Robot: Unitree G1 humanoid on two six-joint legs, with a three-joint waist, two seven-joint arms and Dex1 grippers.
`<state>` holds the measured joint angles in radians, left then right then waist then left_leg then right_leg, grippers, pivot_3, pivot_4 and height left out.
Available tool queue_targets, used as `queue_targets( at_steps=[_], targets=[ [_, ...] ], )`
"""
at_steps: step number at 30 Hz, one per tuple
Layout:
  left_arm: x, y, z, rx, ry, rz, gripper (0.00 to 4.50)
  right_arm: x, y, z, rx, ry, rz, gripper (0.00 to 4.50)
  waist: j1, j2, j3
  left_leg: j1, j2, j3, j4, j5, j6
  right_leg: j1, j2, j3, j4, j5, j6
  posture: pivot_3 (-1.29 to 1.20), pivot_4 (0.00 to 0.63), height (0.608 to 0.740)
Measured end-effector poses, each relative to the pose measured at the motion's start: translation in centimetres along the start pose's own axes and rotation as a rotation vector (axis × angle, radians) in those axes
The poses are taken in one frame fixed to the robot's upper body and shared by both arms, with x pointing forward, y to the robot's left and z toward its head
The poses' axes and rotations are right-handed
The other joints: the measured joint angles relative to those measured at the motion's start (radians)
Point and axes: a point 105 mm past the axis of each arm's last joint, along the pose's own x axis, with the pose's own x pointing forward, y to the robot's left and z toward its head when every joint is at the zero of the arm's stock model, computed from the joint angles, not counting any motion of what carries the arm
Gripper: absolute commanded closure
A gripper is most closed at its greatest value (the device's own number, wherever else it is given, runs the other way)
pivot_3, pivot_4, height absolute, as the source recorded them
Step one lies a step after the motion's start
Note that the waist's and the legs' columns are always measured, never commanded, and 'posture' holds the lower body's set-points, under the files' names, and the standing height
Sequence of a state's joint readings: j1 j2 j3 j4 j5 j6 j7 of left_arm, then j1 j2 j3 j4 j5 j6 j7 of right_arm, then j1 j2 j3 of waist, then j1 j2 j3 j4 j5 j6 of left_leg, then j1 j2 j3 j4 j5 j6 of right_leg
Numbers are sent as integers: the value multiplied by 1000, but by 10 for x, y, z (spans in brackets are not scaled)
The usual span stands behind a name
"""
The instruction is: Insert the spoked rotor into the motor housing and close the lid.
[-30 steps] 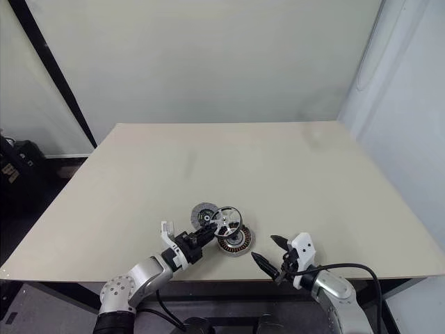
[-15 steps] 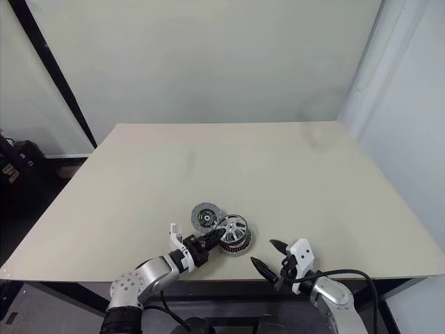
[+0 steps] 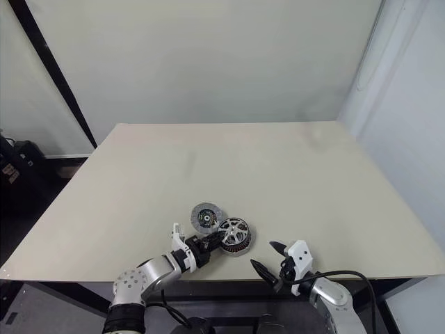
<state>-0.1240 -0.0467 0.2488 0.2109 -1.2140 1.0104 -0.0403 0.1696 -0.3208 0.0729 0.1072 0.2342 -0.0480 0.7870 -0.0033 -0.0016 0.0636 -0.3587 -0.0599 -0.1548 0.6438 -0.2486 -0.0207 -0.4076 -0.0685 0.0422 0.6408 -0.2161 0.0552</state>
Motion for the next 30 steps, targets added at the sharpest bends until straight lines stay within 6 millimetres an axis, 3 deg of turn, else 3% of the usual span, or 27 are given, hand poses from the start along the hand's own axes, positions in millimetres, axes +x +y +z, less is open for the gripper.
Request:
queue_targets(
  at_steps=[8, 10, 24, 30],
  targets=[
    [1, -10, 1, 35, 11, -32, 496, 0, -1, -1, 1, 4, -4, 0, 1, 1, -1, 0, 0, 2, 4, 0, -1, 3, -1, 0, 0, 0, 0, 0, 0, 740],
    [2, -15, 1, 57, 14, -37, 32, 0, -1, -1, 2, 5, -5, 0, 1, 1, -1, 0, 0, 3, 6, 0, -1, 3, -1, 0, 0, 0, 0, 0, 0, 740],
    [1, -36, -5, 367, 78, 82, 32, -1, -2, -5, 9, 15, -18, 0, -13, 0, 0, -1, 2, 3, 1, 1, 3, 0, -1, 0, 0, 0, 1, 0, 0, 740],
    [-14, -36, 13, 617, 54, 202, 32, -1, -5, -5, 6, 16, -30, 0, -13, 1, 0, 0, 2, 3, -1, -2, 3, -1, 0, 0, 1, 1, 1, 0, 0, 740]
  ],
)
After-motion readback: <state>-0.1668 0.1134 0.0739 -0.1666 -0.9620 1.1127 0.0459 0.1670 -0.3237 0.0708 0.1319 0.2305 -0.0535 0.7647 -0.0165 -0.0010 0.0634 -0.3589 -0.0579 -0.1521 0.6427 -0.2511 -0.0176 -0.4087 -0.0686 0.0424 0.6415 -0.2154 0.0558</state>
